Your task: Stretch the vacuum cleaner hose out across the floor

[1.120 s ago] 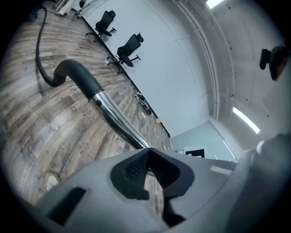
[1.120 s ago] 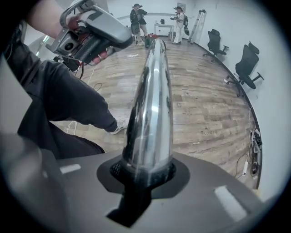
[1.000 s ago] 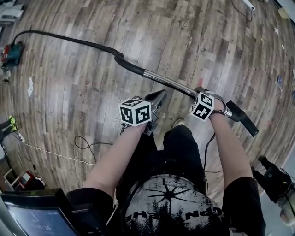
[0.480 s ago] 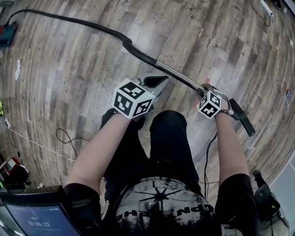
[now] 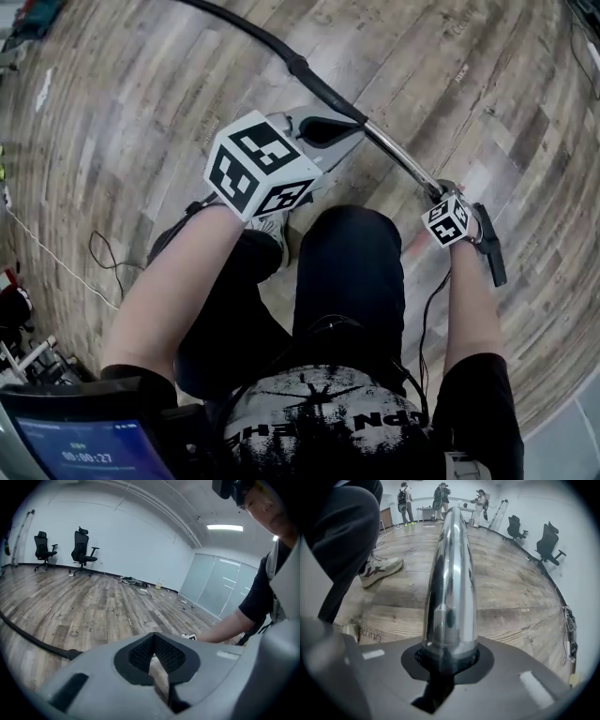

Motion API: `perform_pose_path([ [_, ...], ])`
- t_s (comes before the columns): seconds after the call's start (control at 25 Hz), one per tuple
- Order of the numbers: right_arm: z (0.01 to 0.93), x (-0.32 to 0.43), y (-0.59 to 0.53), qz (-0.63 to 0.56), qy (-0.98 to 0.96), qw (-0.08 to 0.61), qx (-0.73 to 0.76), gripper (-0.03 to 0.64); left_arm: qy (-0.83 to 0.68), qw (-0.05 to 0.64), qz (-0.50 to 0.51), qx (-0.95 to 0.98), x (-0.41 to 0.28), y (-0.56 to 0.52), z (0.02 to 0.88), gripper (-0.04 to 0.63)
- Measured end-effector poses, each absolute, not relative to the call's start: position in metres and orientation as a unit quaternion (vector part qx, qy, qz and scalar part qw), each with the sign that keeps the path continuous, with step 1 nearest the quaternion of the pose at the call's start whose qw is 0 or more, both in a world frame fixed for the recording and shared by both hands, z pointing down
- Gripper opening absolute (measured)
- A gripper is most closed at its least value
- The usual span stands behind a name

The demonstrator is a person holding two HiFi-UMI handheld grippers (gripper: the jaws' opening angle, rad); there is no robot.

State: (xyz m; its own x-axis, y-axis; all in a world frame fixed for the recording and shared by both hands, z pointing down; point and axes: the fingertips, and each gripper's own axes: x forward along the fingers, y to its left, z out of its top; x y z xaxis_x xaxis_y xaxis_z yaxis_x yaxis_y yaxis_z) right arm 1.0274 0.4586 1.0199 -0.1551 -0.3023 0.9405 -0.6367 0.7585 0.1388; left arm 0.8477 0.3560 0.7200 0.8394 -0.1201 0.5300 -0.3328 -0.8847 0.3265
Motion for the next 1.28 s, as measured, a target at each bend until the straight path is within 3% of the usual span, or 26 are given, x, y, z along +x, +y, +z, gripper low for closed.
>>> perform_pose_path([
  [0.24,1.074,1.032,0.477,0.187,-0.733,0.581,0.3,0.06,-0.143,0.216,0.267,0.928,0.827,0.377,0.728,0.0],
  [0.64,1.087,1.043,0.484,0.201,-0.713,0.608,0.285,0.063,-0.138,0.235,0.278,0.921,0.819,0.385,0.734,0.0],
  [0.8,1.092,1.038,0.497,0.22,-0.707,0.616,0.269,0.117,-0.12,0.234,0.282,0.923,0.828,0.391,0.734,0.0],
  [1.28,1.097,1.029,0.545,0.241,-0.695,0.643,0.215,0.195,-0.092,0.226,0.271,0.931,0.841,0.399,0.726,0.0],
])
